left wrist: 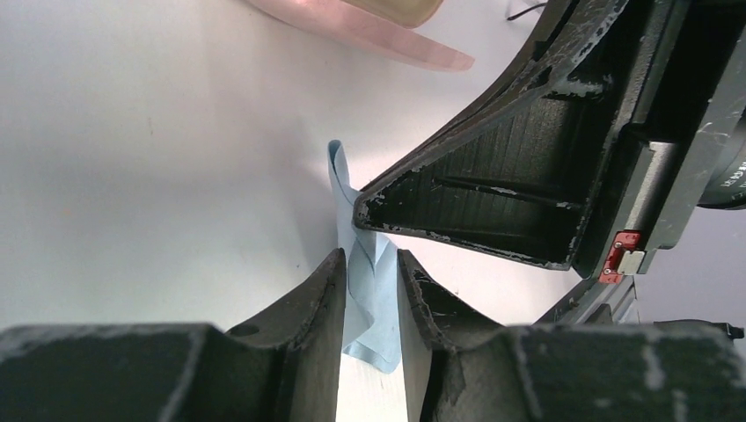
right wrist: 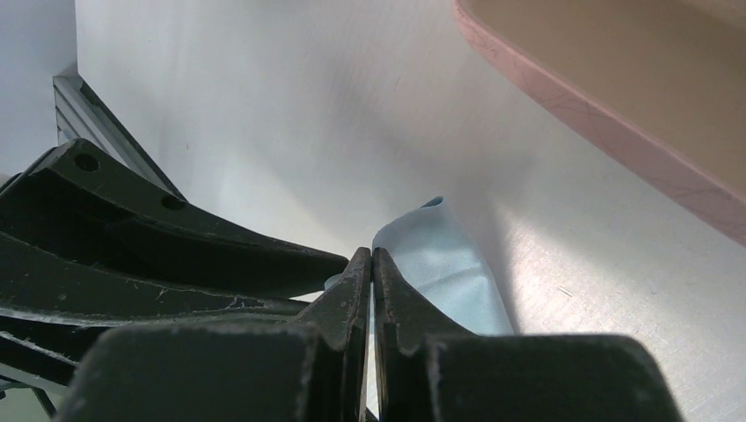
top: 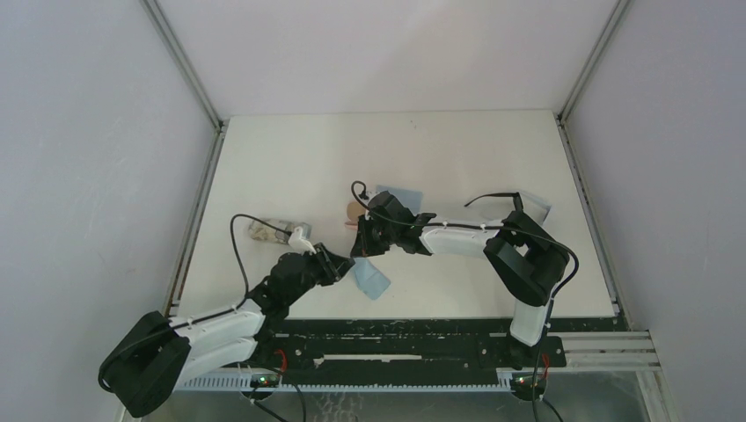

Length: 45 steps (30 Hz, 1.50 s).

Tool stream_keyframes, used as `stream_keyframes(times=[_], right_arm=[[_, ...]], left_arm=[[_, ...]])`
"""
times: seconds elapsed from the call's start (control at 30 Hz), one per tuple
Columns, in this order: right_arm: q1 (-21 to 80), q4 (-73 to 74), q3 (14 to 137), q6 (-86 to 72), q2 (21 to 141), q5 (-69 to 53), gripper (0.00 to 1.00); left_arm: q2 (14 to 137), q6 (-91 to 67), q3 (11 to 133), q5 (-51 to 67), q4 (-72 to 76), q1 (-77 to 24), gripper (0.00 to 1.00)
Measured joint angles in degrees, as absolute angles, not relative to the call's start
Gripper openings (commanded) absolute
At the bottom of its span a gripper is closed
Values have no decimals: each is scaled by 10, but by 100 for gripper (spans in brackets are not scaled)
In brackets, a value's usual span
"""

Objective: Organize the sunglasses
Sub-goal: Fold the glasses cleaning cloth at the center of the board.

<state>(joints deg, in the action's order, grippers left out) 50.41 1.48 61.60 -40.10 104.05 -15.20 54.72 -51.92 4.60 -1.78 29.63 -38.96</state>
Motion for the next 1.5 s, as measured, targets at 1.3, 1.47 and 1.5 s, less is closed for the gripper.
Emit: stream_keyframes(times=[1.3, 1.47, 1.5], right_arm=[[504, 33, 616, -394, 1040, -150, 0], [503, 52, 616, -381, 1036, -132, 0], [503, 58, 616, -378, 1033, -126, 0]], left_arm=[[529, -519, 48, -70, 188, -388, 0], [517, -518, 50, -74, 167, -386, 0], [515, -515, 52, -74, 163, -386, 0]])
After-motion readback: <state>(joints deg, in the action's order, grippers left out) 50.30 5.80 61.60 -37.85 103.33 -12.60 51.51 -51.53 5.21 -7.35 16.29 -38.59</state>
